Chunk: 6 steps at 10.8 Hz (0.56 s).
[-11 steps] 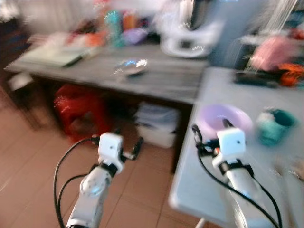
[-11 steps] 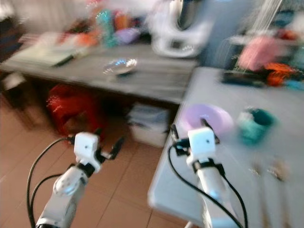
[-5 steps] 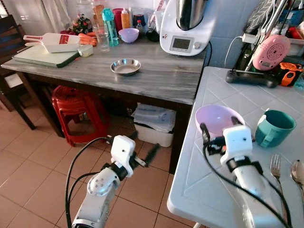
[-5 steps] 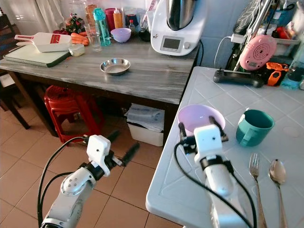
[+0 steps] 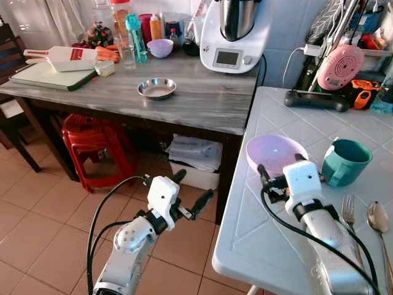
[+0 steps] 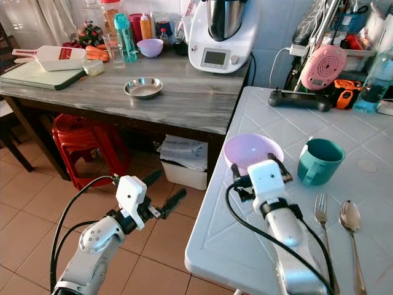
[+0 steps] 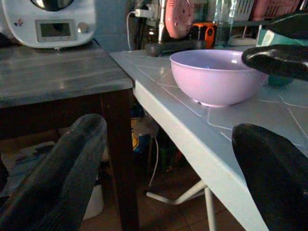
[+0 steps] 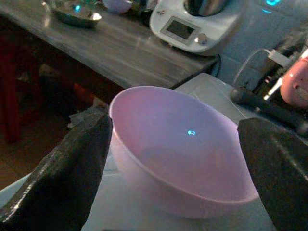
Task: Setting the table
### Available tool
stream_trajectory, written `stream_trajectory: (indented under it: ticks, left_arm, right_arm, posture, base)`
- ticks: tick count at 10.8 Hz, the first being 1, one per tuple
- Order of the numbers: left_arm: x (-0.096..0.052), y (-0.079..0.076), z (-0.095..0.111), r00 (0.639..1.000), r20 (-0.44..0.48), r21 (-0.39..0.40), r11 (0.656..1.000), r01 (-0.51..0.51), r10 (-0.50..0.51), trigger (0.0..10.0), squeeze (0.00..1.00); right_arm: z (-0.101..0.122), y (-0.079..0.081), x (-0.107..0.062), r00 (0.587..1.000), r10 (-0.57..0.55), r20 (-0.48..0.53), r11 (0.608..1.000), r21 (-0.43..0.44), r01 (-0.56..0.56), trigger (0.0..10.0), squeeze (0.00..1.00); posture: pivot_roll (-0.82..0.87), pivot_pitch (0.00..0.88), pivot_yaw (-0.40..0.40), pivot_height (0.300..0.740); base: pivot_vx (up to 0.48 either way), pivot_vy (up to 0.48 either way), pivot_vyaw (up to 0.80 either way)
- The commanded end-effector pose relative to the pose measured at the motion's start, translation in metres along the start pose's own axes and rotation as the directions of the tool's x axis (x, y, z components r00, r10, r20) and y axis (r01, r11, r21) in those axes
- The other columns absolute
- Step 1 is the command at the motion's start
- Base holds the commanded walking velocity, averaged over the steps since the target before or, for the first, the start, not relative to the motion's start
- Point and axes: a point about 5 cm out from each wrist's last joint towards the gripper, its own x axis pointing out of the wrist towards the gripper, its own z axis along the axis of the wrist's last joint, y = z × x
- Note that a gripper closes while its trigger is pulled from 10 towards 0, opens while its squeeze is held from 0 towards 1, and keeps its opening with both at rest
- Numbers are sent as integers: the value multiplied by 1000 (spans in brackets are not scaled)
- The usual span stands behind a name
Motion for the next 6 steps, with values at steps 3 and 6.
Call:
stream_trajectory:
  ticks: [3, 6]
  left_arm:
    - [1, -2, 6, 999, 36, 7, 1000, 19, -19, 10000, 0]
    - [1, -7, 4, 998, 29, 1, 998, 64, -64, 10000, 0]
  right_arm:
    - [8, -1, 12, 995, 95, 29, 992, -84, -92, 10000, 0]
    - [0, 1, 20, 984, 176, -27, 976, -127, -178, 10000, 0]
  posture:
    - [-26, 0, 26, 740]
    - [-25, 0, 21, 740]
  base:
    - [0, 0, 0]
    - [0, 0, 0]
